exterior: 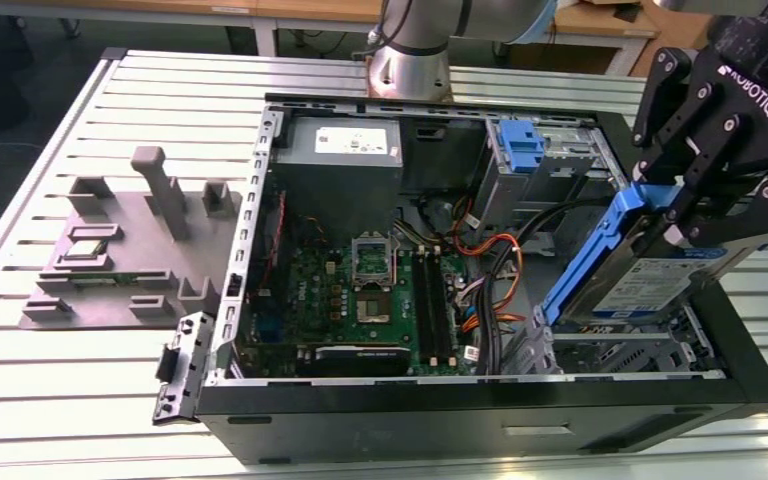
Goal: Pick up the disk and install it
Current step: 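Insert the disk into the insertion slot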
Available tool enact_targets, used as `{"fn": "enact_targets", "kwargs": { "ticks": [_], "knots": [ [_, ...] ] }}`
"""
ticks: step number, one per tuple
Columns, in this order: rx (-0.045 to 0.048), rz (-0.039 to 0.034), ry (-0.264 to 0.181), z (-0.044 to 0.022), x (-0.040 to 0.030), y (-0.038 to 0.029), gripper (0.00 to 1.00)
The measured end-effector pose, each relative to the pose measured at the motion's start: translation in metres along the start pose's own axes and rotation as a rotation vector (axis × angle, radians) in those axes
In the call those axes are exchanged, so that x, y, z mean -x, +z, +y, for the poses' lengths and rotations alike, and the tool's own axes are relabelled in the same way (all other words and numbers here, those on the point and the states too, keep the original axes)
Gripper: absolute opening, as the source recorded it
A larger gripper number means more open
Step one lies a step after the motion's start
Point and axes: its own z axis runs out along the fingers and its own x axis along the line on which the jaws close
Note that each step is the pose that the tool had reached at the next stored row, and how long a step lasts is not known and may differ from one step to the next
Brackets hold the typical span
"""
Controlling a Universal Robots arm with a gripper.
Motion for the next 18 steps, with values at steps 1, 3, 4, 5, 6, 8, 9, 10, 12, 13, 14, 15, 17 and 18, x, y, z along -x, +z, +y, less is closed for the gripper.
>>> {"fn": "enact_targets", "kwargs": {
  "ticks": [1, 3, 4, 5, 6, 8, 9, 10, 12, 13, 14, 15, 17, 18],
  "knots": [
    [0.0, -0.0001, 0.0, 0.0, -0.0001, 0.0001, 0.36],
    [0.0, 0.0, 0.0, 0.0, -0.0003, 0.0003, 0.36],
    [0.0, 0.0, 0.0, 0.0, -0.0003, 0.0007, 0.36],
    [0.0, 0.0, 0.001, 0.0, -0.0004, 0.0012, 0.36],
    [0.0, 0.0, 0.002, 0.0, -0.0005, 0.0017, 0.36],
    [0.0, 0.0, 0.005, 0.0, -0.0006, 0.0027, 0.36],
    [0.0, 0.0001, 0.005, 0.0, -0.0006, 0.0032, 0.36],
    [0.0, -0.0001, 0.006, 0.0, -0.0006, 0.0039, 0.36],
    [0.0, 0.0, 0.006, 0.0, -0.0008, 0.0051, 0.36],
    [0.0, 0.0, 0.006, 0.0, -0.0008, 0.0055, 0.36],
    [0.0, 0.0001, 0.007, 0.0, -0.0008, 0.0059, 0.36],
    [0.0, -0.0001, 0.007, 0.0, -0.0009, 0.0064, 0.36],
    [0.0, -0.0002, 0.007, 0.0, -0.0011, 0.0073, 0.36],
    [0.0, -0.0001, 0.008, 0.0, -0.0012, 0.0078, 0.36]
  ]
}}
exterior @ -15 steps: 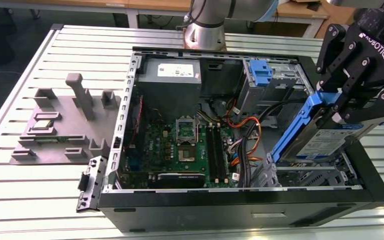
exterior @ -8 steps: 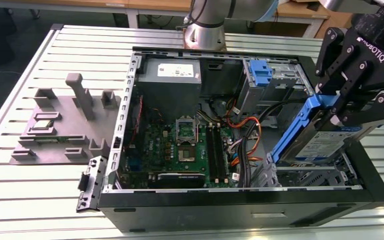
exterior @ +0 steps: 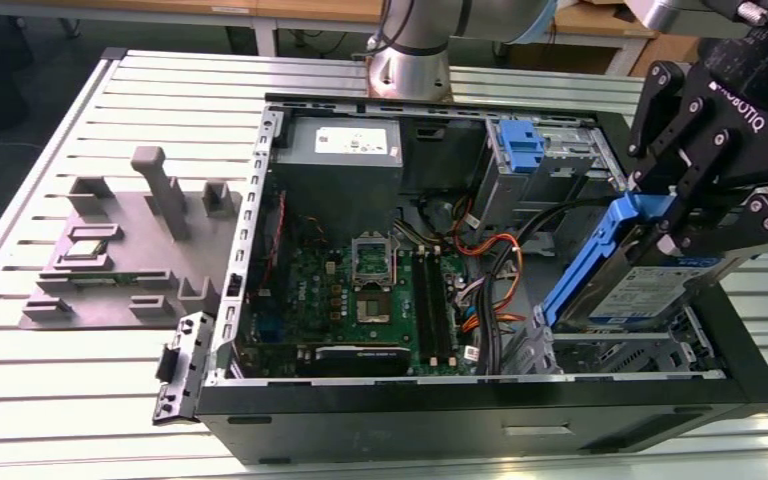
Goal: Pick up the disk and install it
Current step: 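Insert the disk into the insertion slot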
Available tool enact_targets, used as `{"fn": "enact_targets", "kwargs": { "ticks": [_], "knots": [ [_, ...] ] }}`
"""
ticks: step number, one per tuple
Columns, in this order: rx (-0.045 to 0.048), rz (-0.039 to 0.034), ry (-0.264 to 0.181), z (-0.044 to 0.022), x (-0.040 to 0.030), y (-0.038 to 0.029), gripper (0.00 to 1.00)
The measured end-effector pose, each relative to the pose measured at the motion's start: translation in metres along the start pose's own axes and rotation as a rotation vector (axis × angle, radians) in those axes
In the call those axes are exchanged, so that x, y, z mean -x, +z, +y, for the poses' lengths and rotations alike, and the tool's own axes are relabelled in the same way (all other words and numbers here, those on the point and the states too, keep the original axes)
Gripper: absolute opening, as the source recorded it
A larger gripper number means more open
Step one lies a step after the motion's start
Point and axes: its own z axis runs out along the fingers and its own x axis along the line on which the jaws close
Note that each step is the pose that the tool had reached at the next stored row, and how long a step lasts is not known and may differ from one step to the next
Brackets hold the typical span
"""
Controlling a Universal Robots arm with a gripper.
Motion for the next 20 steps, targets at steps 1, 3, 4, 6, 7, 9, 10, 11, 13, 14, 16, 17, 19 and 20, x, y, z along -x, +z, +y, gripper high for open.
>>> {"fn": "enact_targets", "kwargs": {
  "ticks": [1, 3, 4, 6, 7, 9, 10, 11, 13, 14, 16, 17, 19, 20],
  "knots": [
    [0.0, 0.0001, 0.0, 0.0, -0.0001, 0.0006, 0.36],
    [0.0, 0.0, 0.001, 0.0, -0.0004, 0.0023, 0.36],
    [0.0, 0.0001, 0.001, 0.0, -0.0005, 0.0031, 0.36],
    [0.0, 0.0001, 0.001, 0.0, -0.0008, 0.0047, 0.36],
    [0.0, 0.0, 0.001, 0.0, -0.0009, 0.0056, 0.36],
    [0.0, 0.0003, 0.001, 0.0, -0.0009, 0.0075, 0.36],
    [0.0, 0.0002, 0.001, 0.0, -0.0009, 0.0085, 0.36],
    [0.0, 0.0001, 0.001, -0.0001, -0.001, 0.0097, 0.36],
    [0.0, 0.0, 0.001, -0.0001, -0.001, 0.0118, 0.36],
    [0.0, 0.0001, 0.002, -0.0001, -0.001, 0.0128, 0.36],
    [0.0, 0.0, 0.002, 0.0, -0.0011, 0.0148, 0.36],
    [0.0, 0.0, 0.002, 0.0, -0.0012, 0.0159, 0.36],
    [0.0, 0.0, 0.002, -0.0001, -0.0012, 0.018, 0.36],
    [0.0, 0.0001, 0.002, -0.0001, -0.0013, 0.0191, 0.36]
  ]
}}
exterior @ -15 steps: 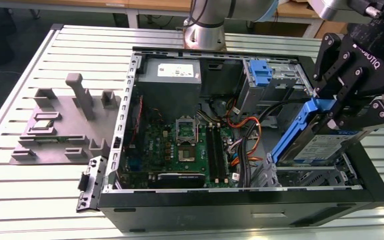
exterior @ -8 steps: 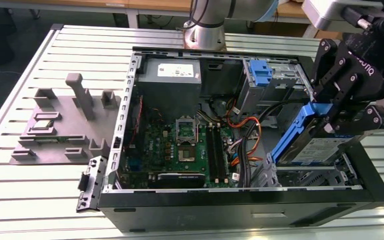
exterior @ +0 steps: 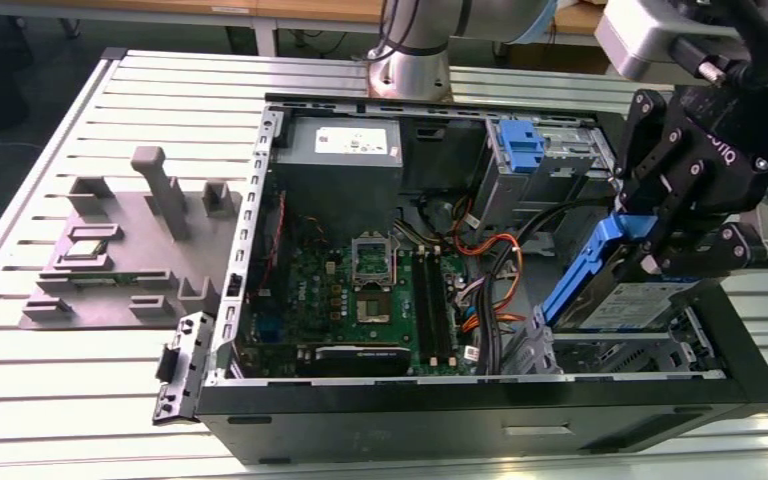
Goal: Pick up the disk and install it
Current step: 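Insert the disk into the insertion slot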
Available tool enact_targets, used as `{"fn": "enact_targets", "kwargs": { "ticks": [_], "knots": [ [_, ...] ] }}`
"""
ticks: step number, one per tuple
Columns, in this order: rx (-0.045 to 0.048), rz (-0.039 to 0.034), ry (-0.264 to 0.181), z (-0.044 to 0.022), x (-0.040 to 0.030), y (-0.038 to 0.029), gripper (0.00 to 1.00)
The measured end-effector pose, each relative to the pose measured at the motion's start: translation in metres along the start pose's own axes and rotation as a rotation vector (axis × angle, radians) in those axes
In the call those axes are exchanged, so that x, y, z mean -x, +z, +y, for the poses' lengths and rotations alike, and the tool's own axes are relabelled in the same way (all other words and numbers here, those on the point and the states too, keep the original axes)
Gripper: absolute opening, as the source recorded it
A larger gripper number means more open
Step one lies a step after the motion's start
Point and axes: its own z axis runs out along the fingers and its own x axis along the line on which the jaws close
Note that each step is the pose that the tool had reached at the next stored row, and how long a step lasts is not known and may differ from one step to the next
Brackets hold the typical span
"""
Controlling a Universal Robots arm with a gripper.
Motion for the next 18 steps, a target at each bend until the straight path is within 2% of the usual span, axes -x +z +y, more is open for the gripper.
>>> {"fn": "enact_targets", "kwargs": {
  "ticks": [18],
  "knots": [
    [0.0, 0.0, 0.002, -0.0001, -0.0014, 0.0226, 0.36]
  ]
}}
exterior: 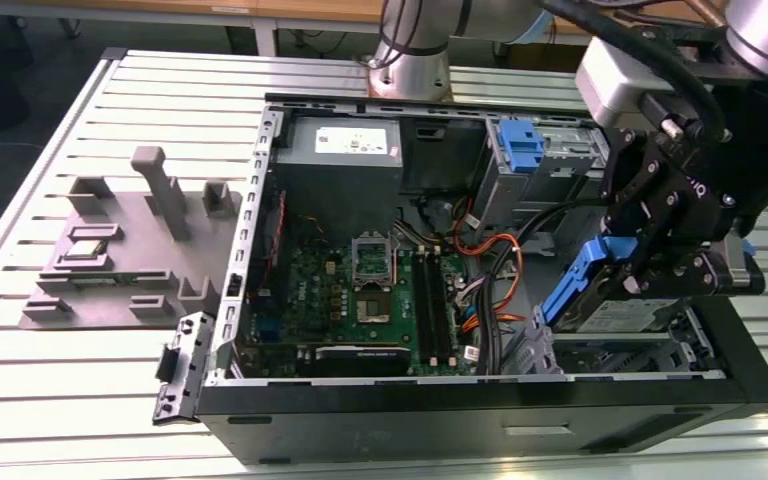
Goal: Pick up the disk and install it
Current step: 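Insert the disk into the insertion slot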
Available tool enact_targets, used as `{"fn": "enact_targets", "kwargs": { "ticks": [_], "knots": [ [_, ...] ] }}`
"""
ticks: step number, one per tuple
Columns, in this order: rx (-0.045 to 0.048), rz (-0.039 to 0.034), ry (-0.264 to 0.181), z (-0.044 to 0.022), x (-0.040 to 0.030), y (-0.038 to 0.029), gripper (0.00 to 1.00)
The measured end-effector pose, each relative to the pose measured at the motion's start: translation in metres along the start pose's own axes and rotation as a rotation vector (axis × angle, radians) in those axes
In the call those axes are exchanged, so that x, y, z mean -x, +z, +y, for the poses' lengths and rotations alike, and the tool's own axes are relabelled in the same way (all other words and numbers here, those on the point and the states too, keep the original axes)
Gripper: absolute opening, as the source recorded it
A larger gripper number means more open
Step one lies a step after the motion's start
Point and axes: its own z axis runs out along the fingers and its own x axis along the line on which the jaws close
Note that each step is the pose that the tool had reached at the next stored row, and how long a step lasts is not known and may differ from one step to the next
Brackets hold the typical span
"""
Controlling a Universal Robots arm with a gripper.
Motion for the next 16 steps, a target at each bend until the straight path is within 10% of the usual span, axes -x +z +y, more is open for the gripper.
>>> {"fn": "enact_targets", "kwargs": {
  "ticks": [16],
  "knots": [
    [0.0, -0.0001, 0.002, -0.0001, -0.0014, 0.0226, 0.36]
  ]
}}
